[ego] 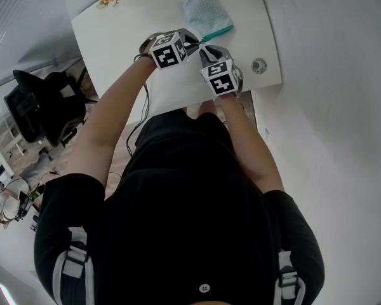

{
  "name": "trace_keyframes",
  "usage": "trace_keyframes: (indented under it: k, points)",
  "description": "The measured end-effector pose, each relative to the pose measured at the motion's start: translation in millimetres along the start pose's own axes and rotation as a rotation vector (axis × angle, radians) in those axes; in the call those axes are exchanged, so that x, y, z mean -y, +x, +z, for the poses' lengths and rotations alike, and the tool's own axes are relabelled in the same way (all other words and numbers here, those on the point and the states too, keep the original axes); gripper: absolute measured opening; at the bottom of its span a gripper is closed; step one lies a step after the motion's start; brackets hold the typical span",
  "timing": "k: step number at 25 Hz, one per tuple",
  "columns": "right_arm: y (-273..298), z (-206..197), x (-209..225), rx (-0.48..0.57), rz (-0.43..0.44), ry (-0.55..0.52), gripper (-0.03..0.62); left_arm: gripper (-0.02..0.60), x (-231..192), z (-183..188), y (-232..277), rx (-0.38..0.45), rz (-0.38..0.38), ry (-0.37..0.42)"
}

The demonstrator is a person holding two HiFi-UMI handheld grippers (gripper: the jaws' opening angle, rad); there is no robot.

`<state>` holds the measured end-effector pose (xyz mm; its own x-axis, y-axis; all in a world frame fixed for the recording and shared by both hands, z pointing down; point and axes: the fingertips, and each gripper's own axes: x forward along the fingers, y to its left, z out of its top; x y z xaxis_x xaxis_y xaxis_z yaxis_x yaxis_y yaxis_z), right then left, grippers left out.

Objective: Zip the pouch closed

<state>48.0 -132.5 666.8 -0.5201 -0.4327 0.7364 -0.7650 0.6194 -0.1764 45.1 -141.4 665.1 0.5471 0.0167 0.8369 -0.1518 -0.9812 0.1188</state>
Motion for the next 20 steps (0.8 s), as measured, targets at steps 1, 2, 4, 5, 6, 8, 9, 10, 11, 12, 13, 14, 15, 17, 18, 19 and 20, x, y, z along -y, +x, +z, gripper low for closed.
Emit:
trace_keyframes:
  k: [1, 2, 4, 5, 6, 8, 9, 10, 11, 12, 13, 14, 15, 17, 18, 19, 20]
  points:
    - [-1, -1, 1, 0.000, -0.005, 0.003, 0.060, 0.023, -1, 0, 0, 0.000, 0.001, 0.000]
    - [-2, -1, 3, 0.001, -0.010, 0.006, 0.054, 0.023, -1, 0, 0, -0.001, 0.000, 0.002]
    - [-4, -2, 7, 0.007, -0.025, 0.016, 0.030, 0.023, 0, -1, 0, -0.004, -0.004, 0.006]
    - [-5, -2, 9, 0.010, -0.032, 0.020, 0.018, 0.023, 1, -1, 1, -0.006, -0.006, 0.008]
    - [-5, -2, 11, 0.012, -0.036, 0.023, 0.018, 0.023, 2, -1, 1, -0.006, -0.007, 0.010]
    - [-5, -3, 12, 0.011, -0.035, 0.023, 0.018, 0.023, 4, -2, 2, -0.006, -0.008, 0.012]
    - [-5, -4, 12, 0.009, -0.032, 0.022, 0.017, 0.023, 5, -2, 2, -0.007, -0.008, 0.011]
    - [-5, -4, 12, 0.008, -0.028, 0.019, 0.015, 0.023, 5, -2, 2, -0.007, -0.007, 0.011]
    - [-5, -4, 11, 0.008, -0.026, 0.018, 0.015, 0.023, 5, -2, 2, -0.007, -0.006, 0.011]
    - [-5, -4, 10, 0.008, -0.024, 0.017, 0.014, 0.023, 4, -2, 2, -0.007, -0.005, 0.011]
    - [-6, -3, 10, 0.009, -0.024, 0.017, 0.012, 0.023, 4, -2, 1, -0.007, -0.004, 0.011]
    - [-6, -3, 9, 0.010, -0.024, 0.017, 0.012, 0.023, 4, -2, 1, -0.006, -0.003, 0.011]
    - [-6, -3, 9, 0.010, -0.023, 0.018, 0.012, 0.023, 4, -2, 0, -0.007, -0.003, 0.011]
    - [-5, -3, 10, 0.008, -0.021, 0.021, 0.011, 0.023, 4, -3, 0, -0.008, -0.001, 0.013]
    - [-5, -3, 11, 0.006, -0.019, 0.023, 0.011, 0.023, 4, -4, 0, -0.008, 0.000, 0.013]
    - [-4, -3, 11, 0.003, -0.017, 0.024, 0.011, 0.023, 5, -4, 0, -0.007, 0.002, 0.013]
    - [-4, -3, 11, 0.001, -0.015, 0.024, 0.011, 0.023, 5, -5, 0, -0.007, 0.004, 0.012]
